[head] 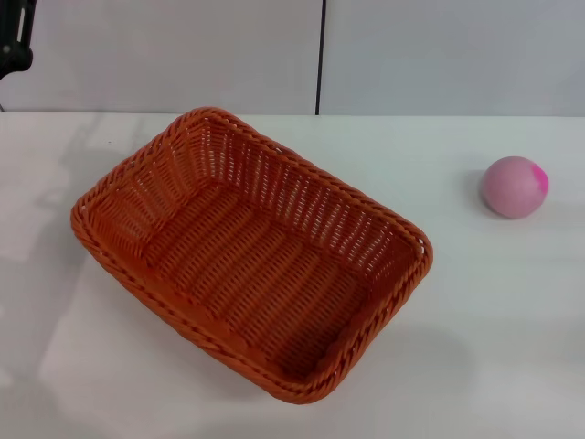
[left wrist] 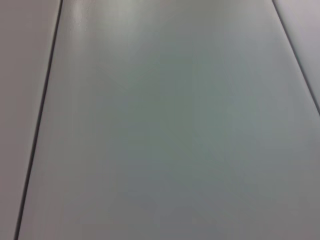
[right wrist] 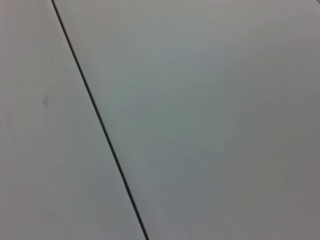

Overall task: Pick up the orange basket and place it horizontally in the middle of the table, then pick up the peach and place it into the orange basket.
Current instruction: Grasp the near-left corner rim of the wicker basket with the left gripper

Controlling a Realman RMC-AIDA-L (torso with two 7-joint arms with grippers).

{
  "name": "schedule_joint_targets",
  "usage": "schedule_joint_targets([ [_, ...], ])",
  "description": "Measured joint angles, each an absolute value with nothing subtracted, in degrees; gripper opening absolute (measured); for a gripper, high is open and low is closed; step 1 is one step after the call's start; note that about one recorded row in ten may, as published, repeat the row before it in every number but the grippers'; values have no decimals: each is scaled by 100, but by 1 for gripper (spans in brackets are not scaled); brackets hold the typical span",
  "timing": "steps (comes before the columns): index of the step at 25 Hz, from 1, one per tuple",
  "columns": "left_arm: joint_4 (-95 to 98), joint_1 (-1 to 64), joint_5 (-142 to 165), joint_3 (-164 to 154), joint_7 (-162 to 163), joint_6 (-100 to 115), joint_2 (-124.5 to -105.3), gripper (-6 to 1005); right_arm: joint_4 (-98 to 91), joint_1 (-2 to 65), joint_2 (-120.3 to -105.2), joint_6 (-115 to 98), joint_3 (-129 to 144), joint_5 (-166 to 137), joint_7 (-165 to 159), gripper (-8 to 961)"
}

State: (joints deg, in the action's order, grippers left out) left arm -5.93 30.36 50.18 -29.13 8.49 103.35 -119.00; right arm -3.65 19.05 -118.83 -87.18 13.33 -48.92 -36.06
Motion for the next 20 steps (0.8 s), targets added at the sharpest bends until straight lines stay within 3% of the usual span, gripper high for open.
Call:
schedule_joint_targets([
  [12,-530,3090,5025,-2931,1926,10099,-11835,574,-342,1911,-11883,-8626,1335,-4896,-3729,678],
  [18,1531,2821,5559,-3861,4833,9222,-11747,572,-342,1843,-11883,-8621,1320,-4896,-3882,678],
  [19,1958,2775,5731,-4074,5375,8992,-11708,572,-342,1832,-11883,-8616,1311,-4896,-3890,678],
  [20,2919,2718,6249,-4506,6639,8462,-11548,573,-342,1825,-11882,-8607,1301,-4897,-3893,678],
])
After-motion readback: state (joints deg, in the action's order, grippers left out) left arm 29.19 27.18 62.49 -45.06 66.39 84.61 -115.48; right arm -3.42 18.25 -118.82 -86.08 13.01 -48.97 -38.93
